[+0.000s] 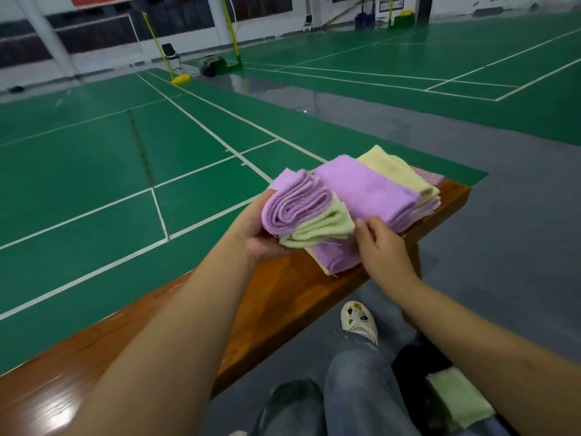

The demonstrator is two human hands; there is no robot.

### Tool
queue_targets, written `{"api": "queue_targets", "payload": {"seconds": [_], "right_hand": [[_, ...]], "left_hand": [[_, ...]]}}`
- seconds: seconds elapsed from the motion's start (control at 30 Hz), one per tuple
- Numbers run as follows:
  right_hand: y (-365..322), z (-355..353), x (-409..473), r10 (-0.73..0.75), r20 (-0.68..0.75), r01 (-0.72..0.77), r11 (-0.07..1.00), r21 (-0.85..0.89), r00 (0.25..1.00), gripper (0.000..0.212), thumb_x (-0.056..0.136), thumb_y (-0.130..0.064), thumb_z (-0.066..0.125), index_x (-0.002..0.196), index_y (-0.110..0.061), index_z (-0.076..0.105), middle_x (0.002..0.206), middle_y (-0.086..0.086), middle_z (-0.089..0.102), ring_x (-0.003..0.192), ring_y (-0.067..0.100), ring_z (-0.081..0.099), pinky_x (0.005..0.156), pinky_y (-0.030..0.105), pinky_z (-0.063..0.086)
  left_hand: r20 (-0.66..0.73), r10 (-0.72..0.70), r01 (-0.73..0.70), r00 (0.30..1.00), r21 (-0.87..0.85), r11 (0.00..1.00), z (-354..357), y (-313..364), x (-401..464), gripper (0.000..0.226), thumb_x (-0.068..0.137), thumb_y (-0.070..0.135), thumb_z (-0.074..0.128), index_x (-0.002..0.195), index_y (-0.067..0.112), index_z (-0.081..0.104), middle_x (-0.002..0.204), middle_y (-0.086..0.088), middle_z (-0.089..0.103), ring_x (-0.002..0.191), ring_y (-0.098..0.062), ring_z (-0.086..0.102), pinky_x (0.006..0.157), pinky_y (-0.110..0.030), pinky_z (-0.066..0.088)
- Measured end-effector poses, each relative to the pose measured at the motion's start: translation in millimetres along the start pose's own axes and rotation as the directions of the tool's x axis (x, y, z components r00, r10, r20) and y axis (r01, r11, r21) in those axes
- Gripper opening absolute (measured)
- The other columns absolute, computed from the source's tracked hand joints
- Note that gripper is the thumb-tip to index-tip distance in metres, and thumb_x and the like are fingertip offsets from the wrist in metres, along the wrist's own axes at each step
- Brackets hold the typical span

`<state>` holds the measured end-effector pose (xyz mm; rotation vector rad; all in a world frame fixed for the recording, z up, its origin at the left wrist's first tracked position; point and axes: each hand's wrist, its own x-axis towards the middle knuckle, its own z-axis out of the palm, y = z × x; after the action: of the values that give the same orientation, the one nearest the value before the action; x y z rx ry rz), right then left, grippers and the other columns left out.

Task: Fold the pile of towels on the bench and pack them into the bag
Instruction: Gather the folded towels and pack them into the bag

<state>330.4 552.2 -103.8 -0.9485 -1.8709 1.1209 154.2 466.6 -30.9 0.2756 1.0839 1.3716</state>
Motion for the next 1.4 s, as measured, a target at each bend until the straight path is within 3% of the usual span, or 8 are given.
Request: {"api": "queue_targets", "payload": {"seconds": [0.07,0.13,0.3,0.53,0.83,1.03,1.23,1.4], "right_hand": [[-12,13,1,0.355,0.262,-0.432,0.830,0.352,0.897,0.056,0.099,-0.052,0.031,0.092,-0.003,0.058,0.084,0.021,0.067,0.071,0.027,0.068,0.064,0.039,0.058],[-21,20,0,0.401,0.537,-0.657,0.594,0.464,0.742,0.083,0.091,-0.069,0.018,0.109,0.000,0.061,0.100,0.025,0.069,0.088,0.033,0.069,0.074,0.040,0.058],[-40,25,17,0.243,0.628,-0.673,0.286,0.682,0.740,0.090,0.081,-0.082,0.012,0.123,-0.019,0.061,0.112,0.014,0.069,0.093,0.033,0.070,0.072,0.044,0.059],[-46,28,15,0.081,0.717,-0.659,0.476,0.582,0.692,0.093,0.065,-0.078,0.050,0.129,-0.010,0.053,0.126,0.020,0.061,0.116,0.036,0.058,0.099,0.048,0.045],[-16,-44,-43,-0.109,0.616,-0.422,0.635,0.647,0.780,0.103,0.053,-0.052,0.086,0.136,-0.007,0.044,0.125,0.015,0.061,0.117,0.030,0.058,0.093,0.043,0.050],[39,-124,-97,0.148,0.517,-0.441,0.740,0.508,0.843,0.100,0.038,-0.044,0.094,0.120,-0.005,0.053,0.100,0.008,0.072,0.090,0.020,0.069,0.071,0.029,0.055],[129,-172,-135,0.439,0.298,-0.527,0.763,0.375,0.848,0.119,0.029,-0.067,0.086,0.129,-0.016,0.046,0.111,-0.007,0.068,0.102,0.006,0.063,0.083,0.022,0.052],[208,-184,-152,0.611,0.149,-0.622,0.713,0.323,0.778,0.084,0.064,-0.014,0.087,0.135,-0.016,0.042,0.118,-0.005,0.061,0.107,0.007,0.060,0.079,0.015,0.052]], "left_hand": [[0.019,0.060,-0.060,0.998,0.006,0.998,2,5,-15,0.024,0.075,0.027,0.067,0.092,0.010,0.065,0.097,-0.008,0.064,0.085,-0.024,0.060,0.095,-0.040,0.047],[0.077,0.092,-0.095,0.993,0.028,0.995,5,8,-27,0.023,0.076,0.027,0.065,0.090,0.009,0.066,0.093,-0.008,0.064,0.082,-0.022,0.060,0.090,-0.037,0.049],[0.118,0.052,-0.070,0.992,0.155,0.985,-6,3,-41,0.012,0.082,0.020,0.056,0.083,0.009,0.060,0.079,-0.008,0.064,0.068,-0.022,0.062,0.071,-0.033,0.057],[-0.072,0.045,-0.015,0.996,0.372,0.928,-13,-24,-35,0.058,0.075,0.028,0.071,0.124,0.004,0.053,0.100,-0.014,0.071,0.081,-0.025,0.069,0.070,-0.033,0.057],[0.251,0.083,-0.224,0.964,0.604,0.765,23,-77,-60,0.096,0.067,0.027,0.084,0.144,0.035,0.028,0.128,-0.002,0.062,0.116,-0.022,0.061,0.096,-0.045,0.052],[0.368,0.001,-0.277,0.930,0.699,0.659,75,-156,-25,0.090,0.080,0.015,0.077,0.149,0.028,0.022,0.140,0.005,0.050,0.126,-0.011,0.052,0.100,-0.036,0.050],[0.281,-0.205,-0.072,0.938,0.734,0.676,103,-267,55,0.071,0.075,0.010,0.078,0.138,0.011,0.045,0.120,-0.005,0.067,0.110,-0.014,0.064,0.088,-0.028,0.055],[0.243,-0.351,-0.013,0.904,0.838,0.546,117,-328,116,0.075,0.079,0.010,0.078,0.141,0.017,0.037,0.123,0.001,0.059,0.101,-0.002,0.058,0.070,-0.008,0.051]]}}
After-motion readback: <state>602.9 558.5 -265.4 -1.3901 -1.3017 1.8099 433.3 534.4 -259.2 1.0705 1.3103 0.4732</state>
